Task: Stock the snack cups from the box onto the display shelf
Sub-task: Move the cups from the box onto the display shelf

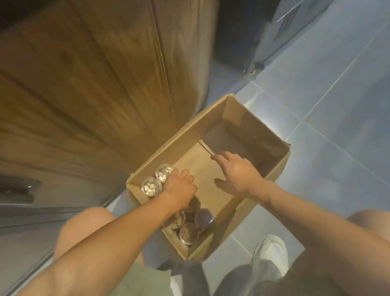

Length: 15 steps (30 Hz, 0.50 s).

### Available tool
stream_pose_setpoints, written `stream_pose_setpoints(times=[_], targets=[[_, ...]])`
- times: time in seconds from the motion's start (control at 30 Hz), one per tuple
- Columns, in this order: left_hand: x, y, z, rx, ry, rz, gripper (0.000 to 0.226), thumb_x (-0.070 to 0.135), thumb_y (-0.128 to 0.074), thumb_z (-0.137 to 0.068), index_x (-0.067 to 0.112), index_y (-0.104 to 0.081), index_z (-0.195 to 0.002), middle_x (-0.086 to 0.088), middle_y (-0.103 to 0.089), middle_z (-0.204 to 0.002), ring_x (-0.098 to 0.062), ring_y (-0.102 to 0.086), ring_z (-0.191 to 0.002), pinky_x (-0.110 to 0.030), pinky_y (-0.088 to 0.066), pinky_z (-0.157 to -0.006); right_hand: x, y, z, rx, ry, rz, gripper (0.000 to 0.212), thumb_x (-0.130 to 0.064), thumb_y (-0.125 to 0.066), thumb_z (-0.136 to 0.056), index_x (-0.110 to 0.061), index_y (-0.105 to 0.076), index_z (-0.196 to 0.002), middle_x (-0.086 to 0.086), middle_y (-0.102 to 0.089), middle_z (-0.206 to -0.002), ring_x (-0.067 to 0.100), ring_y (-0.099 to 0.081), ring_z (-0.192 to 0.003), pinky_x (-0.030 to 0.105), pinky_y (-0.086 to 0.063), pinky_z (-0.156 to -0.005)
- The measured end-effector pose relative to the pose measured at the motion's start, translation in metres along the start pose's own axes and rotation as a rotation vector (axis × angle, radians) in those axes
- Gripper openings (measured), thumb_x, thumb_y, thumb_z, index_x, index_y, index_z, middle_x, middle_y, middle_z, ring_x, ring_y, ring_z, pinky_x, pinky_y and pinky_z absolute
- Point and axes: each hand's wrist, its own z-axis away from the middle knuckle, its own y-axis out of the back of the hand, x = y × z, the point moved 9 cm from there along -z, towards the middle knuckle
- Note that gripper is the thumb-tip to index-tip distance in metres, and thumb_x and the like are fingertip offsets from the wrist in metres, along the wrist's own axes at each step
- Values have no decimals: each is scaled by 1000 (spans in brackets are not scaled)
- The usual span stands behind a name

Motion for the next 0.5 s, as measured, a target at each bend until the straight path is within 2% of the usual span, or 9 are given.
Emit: stream_pose_setpoints(times=[0.1, 0.17, 0.37, 0.5], targets=[[6, -26, -17, -40, -46, -42, 59, 46, -65, -95, 27, -50, -149, -3, -36, -161, -31, -19, -154, -52, -23, -119, 7, -16, -9, -22, -53, -12, 72, -44, -61, -90, -22, -34, -153, 7, -40, -154, 32, -44, -135, 47, -43, -106], [9, -38, -23, -34, -77, -65, 67, 51, -65, -94, 25, -45, -152, -5, -32, -164, -32, -14, -157, -57, -15, -123, 10, -21, -13, -28, -90, -34, 70, -45, -60, -91, -23, -35, -153, 6, -41, -154, 32, -44, -135, 47, -42, -107], [15, -62, -34, -15, -93, -34, 64, 48, -67, -93, 22, -47, -148, -6, -51, -150, -31, -27, -152, -64, -6, -122, 14, -34, -13, -41, -139, -20, 69, -46, -59, -92, -24, -34, -153, 5, -42, -152, 31, -46, -133, 48, -43, -108], [18, -63, -40, -48, -114, -4, 64, 58, -65, -92, 21, -52, -143, -2, -57, -146, -28, -26, -154, -66, -1, -122, 18, -40, -13, -54, -182, -24, 69, -47, -59, -93, -26, -33, -153, 4, -42, -153, 31, -46, -134, 50, -42, -109]])
